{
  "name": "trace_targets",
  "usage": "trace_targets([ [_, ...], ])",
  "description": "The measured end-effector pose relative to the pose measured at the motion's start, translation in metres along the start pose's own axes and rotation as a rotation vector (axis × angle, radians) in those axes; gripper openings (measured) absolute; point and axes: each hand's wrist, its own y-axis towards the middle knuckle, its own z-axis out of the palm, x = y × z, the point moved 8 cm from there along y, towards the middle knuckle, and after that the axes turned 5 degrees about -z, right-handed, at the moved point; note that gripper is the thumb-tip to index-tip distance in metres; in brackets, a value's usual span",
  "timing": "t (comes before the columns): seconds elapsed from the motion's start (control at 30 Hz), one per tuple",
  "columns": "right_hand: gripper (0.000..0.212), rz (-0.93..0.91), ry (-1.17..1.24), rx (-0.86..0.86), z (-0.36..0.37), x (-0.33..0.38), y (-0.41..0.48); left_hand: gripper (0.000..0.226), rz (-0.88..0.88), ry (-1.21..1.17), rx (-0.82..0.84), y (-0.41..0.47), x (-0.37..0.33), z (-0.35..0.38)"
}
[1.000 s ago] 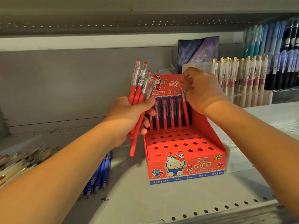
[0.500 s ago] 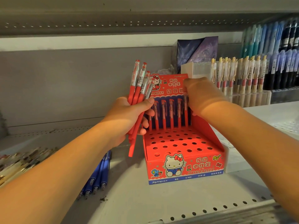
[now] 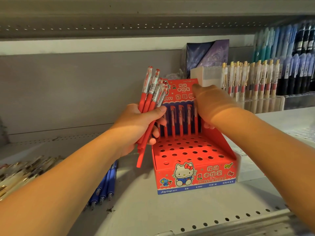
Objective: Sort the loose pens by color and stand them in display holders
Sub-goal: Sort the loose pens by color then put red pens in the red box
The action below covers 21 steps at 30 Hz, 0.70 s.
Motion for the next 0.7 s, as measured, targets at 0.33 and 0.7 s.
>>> trace_targets([
  [0.33, 0.026, 0.008, 0.256, -0.181, 0.001, 0.002, 0.007, 0.022, -0.016, -0.025, 0.009, 0.001, 0.002, 0.001],
  [0.7, 0.010, -0.116, 1.518, 0.035, 0.031, 0.047, -0.002, 0.026, 0.002, -0.009, -0.015, 0.001, -0.002, -0.001],
])
